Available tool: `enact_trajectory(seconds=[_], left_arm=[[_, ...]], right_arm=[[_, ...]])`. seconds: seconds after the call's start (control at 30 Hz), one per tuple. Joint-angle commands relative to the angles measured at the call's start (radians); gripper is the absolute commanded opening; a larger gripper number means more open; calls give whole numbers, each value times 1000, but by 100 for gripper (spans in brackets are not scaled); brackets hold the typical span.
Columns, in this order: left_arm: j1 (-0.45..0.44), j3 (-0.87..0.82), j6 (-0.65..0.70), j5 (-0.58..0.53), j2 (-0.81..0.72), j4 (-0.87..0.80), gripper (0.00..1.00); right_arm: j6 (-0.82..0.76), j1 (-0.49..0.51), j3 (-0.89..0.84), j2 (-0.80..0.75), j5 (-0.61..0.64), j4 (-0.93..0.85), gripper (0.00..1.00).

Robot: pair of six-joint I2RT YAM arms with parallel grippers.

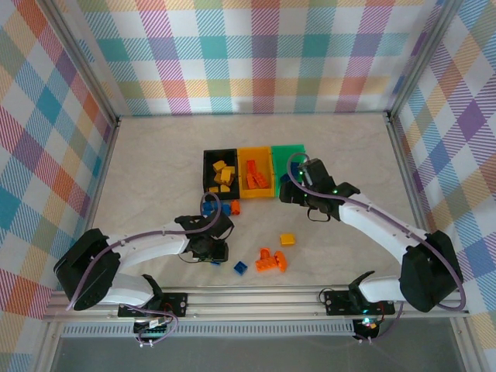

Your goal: Sort the legos into containers by color

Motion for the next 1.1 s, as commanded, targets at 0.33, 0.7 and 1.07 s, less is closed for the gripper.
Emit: enact_trajectory(seconds=[0.33, 0.7, 1.07], left_arm=[[98, 663, 198, -10, 339, 1, 35], [163, 1414, 258, 11, 872, -154, 31], [162, 1647, 256, 25, 1017, -254, 67]], right_arm=[[17, -59, -59, -132, 38, -53, 83], [26, -74, -111, -187, 28, -78, 83], [24, -83, -125, -191, 12, -71, 83]])
